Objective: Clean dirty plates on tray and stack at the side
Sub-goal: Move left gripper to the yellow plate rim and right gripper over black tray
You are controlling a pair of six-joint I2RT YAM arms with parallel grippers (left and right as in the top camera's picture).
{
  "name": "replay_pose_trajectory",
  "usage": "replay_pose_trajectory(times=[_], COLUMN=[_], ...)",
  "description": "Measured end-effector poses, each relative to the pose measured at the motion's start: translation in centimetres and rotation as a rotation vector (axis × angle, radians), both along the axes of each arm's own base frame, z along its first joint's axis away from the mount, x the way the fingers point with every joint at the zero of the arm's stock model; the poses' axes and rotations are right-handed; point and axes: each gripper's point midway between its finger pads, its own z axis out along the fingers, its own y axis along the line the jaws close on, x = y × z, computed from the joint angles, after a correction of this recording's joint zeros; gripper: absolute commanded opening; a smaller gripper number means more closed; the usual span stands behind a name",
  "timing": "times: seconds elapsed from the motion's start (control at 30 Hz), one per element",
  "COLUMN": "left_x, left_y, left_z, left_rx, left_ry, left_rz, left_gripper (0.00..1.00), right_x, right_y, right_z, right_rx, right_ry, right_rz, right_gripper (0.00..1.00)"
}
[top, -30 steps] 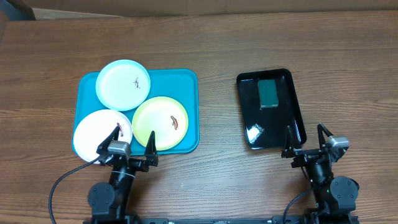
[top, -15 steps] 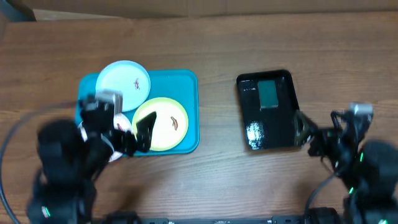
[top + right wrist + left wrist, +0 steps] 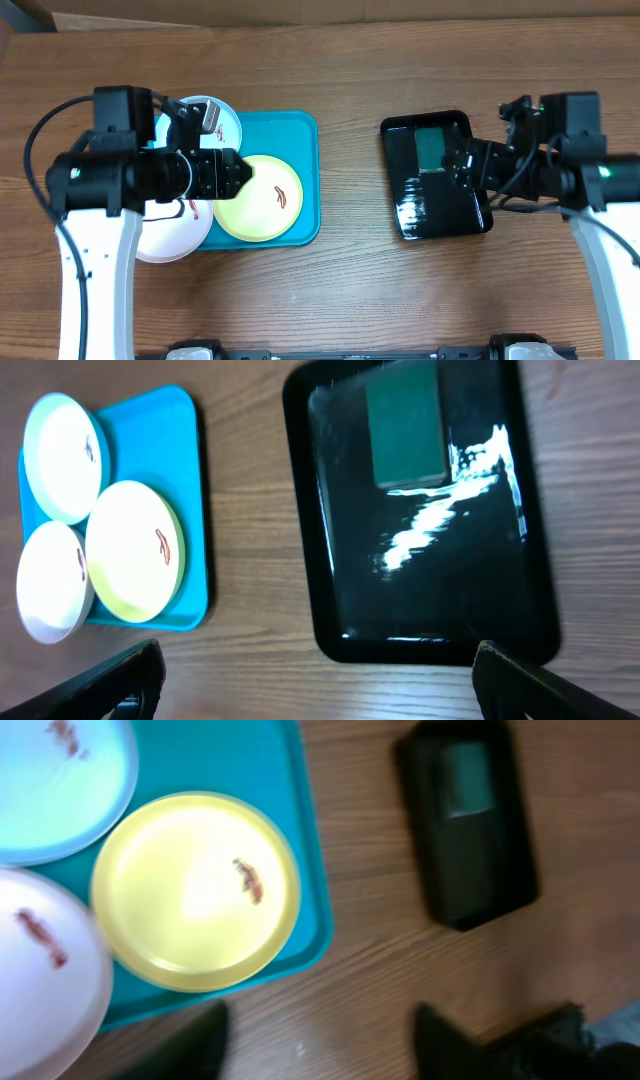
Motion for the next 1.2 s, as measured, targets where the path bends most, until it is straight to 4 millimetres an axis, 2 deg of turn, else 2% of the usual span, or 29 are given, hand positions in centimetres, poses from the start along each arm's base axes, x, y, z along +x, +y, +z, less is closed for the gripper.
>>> replay_pose_trajectory(times=[0.07,0.1,0.2,0.33,0.5,0.6,0.8,0.9,1.0,1.2], left_x=[0.4,0.6,0.7,0.8,-0.6,-1.3,-2.0,-2.2,-2.2,-1.5], left_y=[1.6,3.0,5.6,6.9,7.1,7.0,6.9,6.6,6.5,6.5], left_z=[-1.3,-2.0,-3.2,-6.2,-11.0,-13.0,-14.3,-14.7,-15.6,-17.8], left_rx=[0.071,0.127,0.220,0.268,0.286,0.292,0.292,0.276,0.272,0.259], left_ry=[0.058,0.090,0.134,0.177,0.280,0.319,0.364,0.377,0.374,0.331], left_rz=[0.096,0.183,0.356,0.451,0.470,0.471,0.476,0.470,0.469,0.473], left_gripper=[0.40,0.40,0.41,0.40,0.43,0.42,0.33,0.32,0.27,0.27], right_x=[0.2,0.3,0.6,1.1,1.9,2.2,2.6,2.8,3.0,3.3], right_y=[0.3,0.4,0.5,0.1,-0.5,-0.6,-0.7,-0.7,-0.7,-0.7], right_z=[-1.0,-1.6,-2.7,-3.7,-4.2,-4.4,-5.1,-5.3,-5.3,-5.2], right_rx=[0.014,0.019,0.024,-0.001,-0.036,-0.043,-0.049,-0.049,-0.049,-0.049], right_ry=[0.045,0.069,0.109,0.128,0.118,0.116,0.131,0.135,0.127,0.112], right_rz=[0.007,0.009,0.012,0.001,-0.013,-0.016,-0.018,-0.018,-0.018,-0.018], right_gripper=[1.00,1.00,1.00,1.00,1.00,1.00,1.00,1.00,1.00,1.00])
